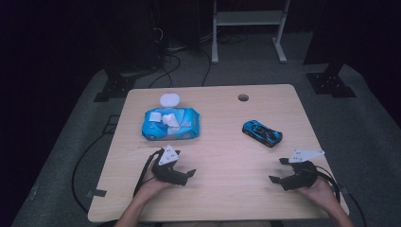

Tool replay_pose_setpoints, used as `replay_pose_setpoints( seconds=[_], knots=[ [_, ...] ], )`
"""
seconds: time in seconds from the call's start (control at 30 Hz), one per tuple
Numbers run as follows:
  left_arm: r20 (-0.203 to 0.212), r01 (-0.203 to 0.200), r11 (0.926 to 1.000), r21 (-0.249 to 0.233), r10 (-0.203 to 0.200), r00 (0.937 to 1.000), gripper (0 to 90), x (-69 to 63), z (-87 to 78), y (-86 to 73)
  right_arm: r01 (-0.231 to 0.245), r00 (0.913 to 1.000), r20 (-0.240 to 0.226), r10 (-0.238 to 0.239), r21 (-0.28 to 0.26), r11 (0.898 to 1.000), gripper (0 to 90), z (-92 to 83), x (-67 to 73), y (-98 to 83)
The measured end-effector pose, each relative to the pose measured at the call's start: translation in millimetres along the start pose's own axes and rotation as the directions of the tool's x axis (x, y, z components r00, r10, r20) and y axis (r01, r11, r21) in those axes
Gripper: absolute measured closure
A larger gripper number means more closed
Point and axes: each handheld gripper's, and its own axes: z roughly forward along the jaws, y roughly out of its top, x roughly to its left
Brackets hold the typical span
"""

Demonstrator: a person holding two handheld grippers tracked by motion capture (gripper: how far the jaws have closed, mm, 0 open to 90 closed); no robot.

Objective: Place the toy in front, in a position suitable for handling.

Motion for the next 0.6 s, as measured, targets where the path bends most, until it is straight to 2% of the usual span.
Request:
replay_pose_setpoints(
  seconds=[0.2,0.3,0.33,0.37,0.4,0.43,0.47,0.57,0.6],
  knots=[
    [-0.012,0.014,0.9999,-0.003,-0.014,0.9998,5.5,1.8,-4.4,-1.2,-0.028,0.9995,-0.018,0.027,-0.073,0.997,14.3,-10.2,-6.8,8.5],
    [-0.013,0.017,0.9998,-0.001,-0.017,0.9998,5.5,2.4,-5.7,-1.9,-0.029,0.9994,-0.022,0.027,-0.085,0.996,14.3,-13.2,-8.6,14.0],
    [-0.015,0.014,0.9999,-0.001,-0.014,0.9998,5.5,2.6,-7.2,-2.4,-0.023,0.9996,-0.015,0.022,-0.085,0.996,14.3,-15.8,-10.1,22.1],
    [-0.015,0.014,0.9999,-0.001,-0.014,0.9998,5.5,2.6,-7.2,-2.4,-0.023,0.9996,-0.015,0.022,-0.085,0.996,14.3,-15.8,-10.1,22.1],
    [-0.015,0.023,0.9997,-0.010,-0.023,0.9996,5.5,2.2,-8.7,-3.4,-0.005,1.0000,-0.005,0.005,-0.092,0.996,14.3,-18.2,-10.4,31.9],
    [-0.015,0.023,0.9997,-0.010,-0.023,0.9996,5.5,2.2,-8.7,-3.4,-0.005,1.0000,-0.005,0.005,-0.092,0.996,14.3,-18.2,-10.4,31.9],
    [-0.016,0.022,0.9997,-0.009,-0.022,0.9996,5.5,2.3,-9.8,-3.9,0.001,1.0000,-0.004,-0.002,-0.102,0.995,14.3,-19.6,-11.6,43.4],
    [-0.022,0.019,0.9997,-0.013,-0.019,0.9996,5.5,2.4,-11.6,-3.9,0.008,1.0000,0.004,-0.007,-0.101,0.995,14.3,-19.3,-13.4,52.4],
    [-0.023,0.021,0.9996,-0.018,-0.022,0.9995,5.5,3.0,-12.2,-3.6,0.006,1.0000,0.003,-0.005,-0.103,0.995,14.3,-18.1,-17.7,63.5]
  ],
)
